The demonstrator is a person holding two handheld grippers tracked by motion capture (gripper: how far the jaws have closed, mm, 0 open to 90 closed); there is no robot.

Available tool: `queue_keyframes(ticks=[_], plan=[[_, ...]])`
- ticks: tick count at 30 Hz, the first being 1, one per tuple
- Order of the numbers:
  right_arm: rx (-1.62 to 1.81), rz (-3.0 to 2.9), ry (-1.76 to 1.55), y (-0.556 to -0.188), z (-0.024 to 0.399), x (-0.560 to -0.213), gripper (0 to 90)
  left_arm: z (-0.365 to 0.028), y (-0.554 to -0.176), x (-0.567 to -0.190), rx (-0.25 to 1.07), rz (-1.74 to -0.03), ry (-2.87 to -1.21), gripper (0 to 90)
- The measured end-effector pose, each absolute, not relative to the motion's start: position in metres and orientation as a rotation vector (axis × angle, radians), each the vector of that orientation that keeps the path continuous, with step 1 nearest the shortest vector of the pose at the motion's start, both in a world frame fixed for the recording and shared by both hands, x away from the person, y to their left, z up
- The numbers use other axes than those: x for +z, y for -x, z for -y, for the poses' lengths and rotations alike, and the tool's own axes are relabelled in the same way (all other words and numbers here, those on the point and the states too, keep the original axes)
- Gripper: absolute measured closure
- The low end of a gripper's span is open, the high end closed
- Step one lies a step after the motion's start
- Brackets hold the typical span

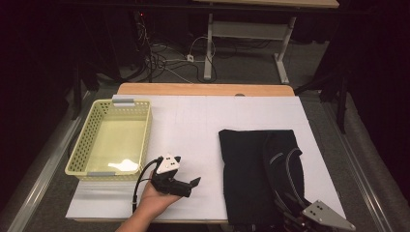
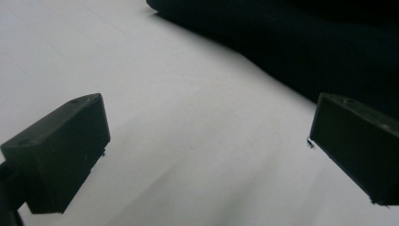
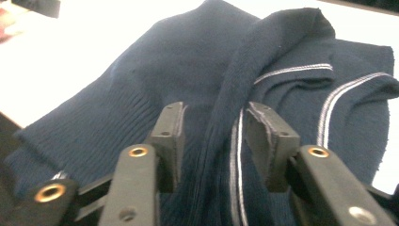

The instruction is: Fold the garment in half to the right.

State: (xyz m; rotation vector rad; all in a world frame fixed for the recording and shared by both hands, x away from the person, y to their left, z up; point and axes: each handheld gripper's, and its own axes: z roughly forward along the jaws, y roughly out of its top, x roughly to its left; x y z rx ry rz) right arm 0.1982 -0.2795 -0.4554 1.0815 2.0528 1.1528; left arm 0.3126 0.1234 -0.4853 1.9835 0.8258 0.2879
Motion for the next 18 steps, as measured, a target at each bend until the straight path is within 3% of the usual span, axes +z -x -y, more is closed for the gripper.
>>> queue_keyframes(ticks=[5,6,7,9,14,18], plan=[[1.099,-2.08,-1.104,-0.212,0.273,-0.462,68.4,-0.124,-0.312,-0.491,0.304,-0.813,-1.933,0.0],[1.086,-2.093,-1.118,-0.215,0.273,-0.466,71.5,-0.124,-0.31,-0.491,0.326,-0.793,-1.921,0.0],[1.083,-2.103,-1.132,-0.216,0.275,-0.47,82.4,-0.123,-0.31,-0.491,0.329,-0.784,-1.923,0.0],[1.073,-2.079,-1.135,-0.214,0.283,-0.47,87.7,-0.122,-0.31,-0.491,0.33,-0.773,-1.932,0.0],[1.083,-2.037,-1.192,-0.209,0.308,-0.468,85.1,-0.119,-0.308,-0.492,0.363,-0.761,-1.952,0.0],[1.098,-2.002,-1.206,-0.205,0.314,-0.462,73.9,-0.12,-0.309,-0.492,0.348,-0.76,-1.954,0.0]])
